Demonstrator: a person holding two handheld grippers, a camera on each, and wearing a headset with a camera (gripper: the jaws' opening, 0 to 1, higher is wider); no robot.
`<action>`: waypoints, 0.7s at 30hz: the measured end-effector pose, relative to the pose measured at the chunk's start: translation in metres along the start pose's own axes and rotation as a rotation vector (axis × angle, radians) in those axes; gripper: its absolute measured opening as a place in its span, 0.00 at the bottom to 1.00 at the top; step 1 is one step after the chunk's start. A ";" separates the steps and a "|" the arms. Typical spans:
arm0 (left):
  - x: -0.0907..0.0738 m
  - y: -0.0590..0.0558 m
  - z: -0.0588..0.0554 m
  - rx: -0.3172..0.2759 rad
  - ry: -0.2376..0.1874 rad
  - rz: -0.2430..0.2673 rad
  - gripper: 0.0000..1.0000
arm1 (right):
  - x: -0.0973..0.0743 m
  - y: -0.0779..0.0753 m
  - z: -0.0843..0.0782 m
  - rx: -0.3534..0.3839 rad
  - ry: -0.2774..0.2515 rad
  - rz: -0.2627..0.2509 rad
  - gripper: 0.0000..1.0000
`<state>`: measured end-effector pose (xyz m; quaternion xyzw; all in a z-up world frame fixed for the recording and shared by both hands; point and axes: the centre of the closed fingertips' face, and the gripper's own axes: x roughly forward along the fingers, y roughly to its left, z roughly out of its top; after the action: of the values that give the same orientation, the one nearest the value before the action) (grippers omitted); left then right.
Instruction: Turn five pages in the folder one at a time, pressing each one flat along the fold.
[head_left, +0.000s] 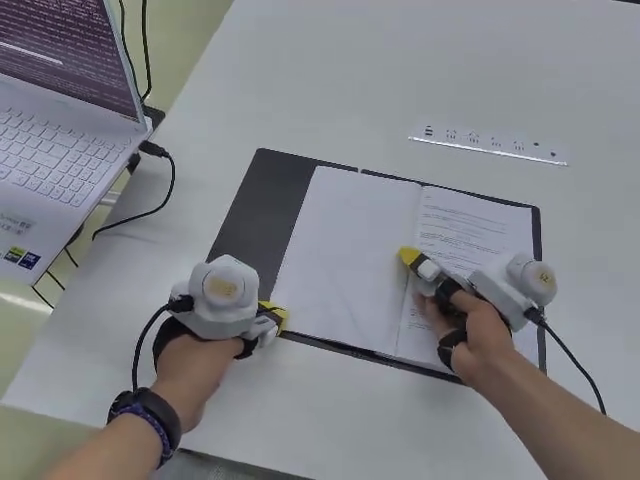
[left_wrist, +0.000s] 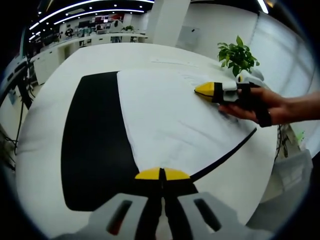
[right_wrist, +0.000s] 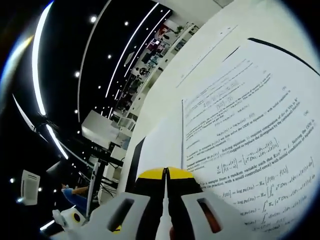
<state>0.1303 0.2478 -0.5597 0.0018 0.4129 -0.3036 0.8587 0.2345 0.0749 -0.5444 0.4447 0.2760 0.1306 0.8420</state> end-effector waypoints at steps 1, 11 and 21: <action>0.000 0.000 0.000 -0.002 0.000 -0.001 0.00 | 0.002 0.000 0.002 0.007 -0.004 0.001 0.00; 0.000 0.001 0.000 -0.007 0.002 -0.002 0.00 | 0.003 0.009 0.007 -0.010 -0.023 -0.011 0.00; 0.000 0.001 0.000 -0.015 0.003 -0.004 0.00 | 0.016 0.014 0.020 0.002 -0.061 -0.013 0.00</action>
<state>0.1309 0.2483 -0.5600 -0.0052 0.4165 -0.3021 0.8574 0.2595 0.0771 -0.5293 0.4474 0.2532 0.1113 0.8505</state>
